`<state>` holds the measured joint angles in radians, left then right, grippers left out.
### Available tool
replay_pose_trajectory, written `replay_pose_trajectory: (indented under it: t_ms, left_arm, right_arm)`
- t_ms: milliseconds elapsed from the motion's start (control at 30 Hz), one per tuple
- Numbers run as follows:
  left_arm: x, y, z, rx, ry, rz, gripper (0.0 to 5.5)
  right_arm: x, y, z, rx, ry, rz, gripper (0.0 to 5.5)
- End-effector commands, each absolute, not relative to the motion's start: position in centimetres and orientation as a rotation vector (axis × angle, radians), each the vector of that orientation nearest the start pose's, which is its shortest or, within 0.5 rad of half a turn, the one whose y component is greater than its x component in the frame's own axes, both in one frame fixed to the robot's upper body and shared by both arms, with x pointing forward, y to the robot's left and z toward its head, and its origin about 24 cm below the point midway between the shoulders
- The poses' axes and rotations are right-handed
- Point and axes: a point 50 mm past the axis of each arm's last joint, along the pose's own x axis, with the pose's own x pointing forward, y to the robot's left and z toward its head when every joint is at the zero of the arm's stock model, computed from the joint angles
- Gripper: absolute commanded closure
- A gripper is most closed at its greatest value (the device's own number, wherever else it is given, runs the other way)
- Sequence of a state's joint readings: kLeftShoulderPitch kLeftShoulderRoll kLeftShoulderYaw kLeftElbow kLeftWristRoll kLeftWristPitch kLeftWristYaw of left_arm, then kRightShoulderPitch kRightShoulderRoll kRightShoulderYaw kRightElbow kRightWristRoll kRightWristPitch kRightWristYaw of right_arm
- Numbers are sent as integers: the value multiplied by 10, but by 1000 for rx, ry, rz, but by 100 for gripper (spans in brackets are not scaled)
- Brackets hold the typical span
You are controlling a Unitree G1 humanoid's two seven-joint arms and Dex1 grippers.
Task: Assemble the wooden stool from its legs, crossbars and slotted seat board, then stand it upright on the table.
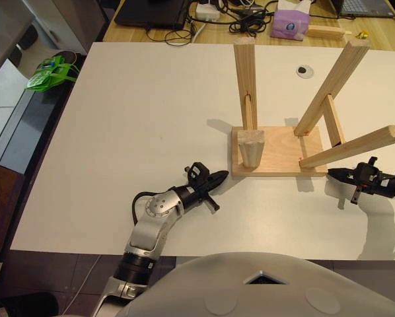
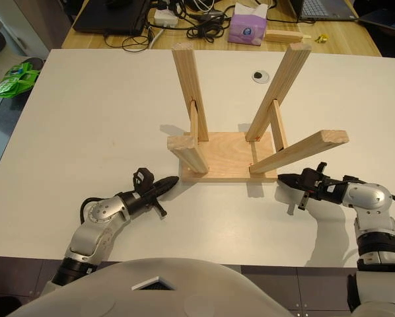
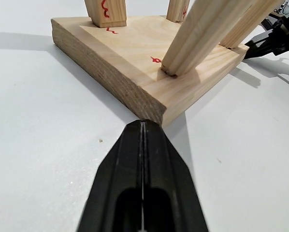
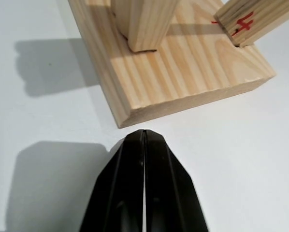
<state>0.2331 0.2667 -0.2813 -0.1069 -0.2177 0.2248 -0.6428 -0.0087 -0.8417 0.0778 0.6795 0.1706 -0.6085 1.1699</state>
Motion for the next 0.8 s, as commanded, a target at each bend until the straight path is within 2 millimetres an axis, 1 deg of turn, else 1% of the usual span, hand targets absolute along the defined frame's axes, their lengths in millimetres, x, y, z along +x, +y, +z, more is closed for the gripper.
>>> replay_pose_trajectory:
  t_ms: [33,200,333,467,567,667,800]
  left_arm:
    - [165,112,-21,-102,497,-873,547]
    - [165,109,-21,-98,493,-891,547]
    - [165,103,-21,-104,491,-910,547]
    - [167,100,-21,-107,482,-914,547]
    - [168,100,-20,-108,474,-916,547]
    - [168,103,-19,-103,469,-912,547]
    - [172,112,-22,-53,477,-861,547]
  right_arm:
    - [177,-303,14,-547,533,1147,550]
    - [177,-292,21,-529,521,1139,550]
    - [178,-288,24,-528,517,1129,550]
    - [176,-292,22,-523,526,1118,550]
    - [175,-295,19,-512,528,1110,550]
    - [172,-300,14,-509,535,1101,550]
    - [172,-301,13,-516,530,1102,550]
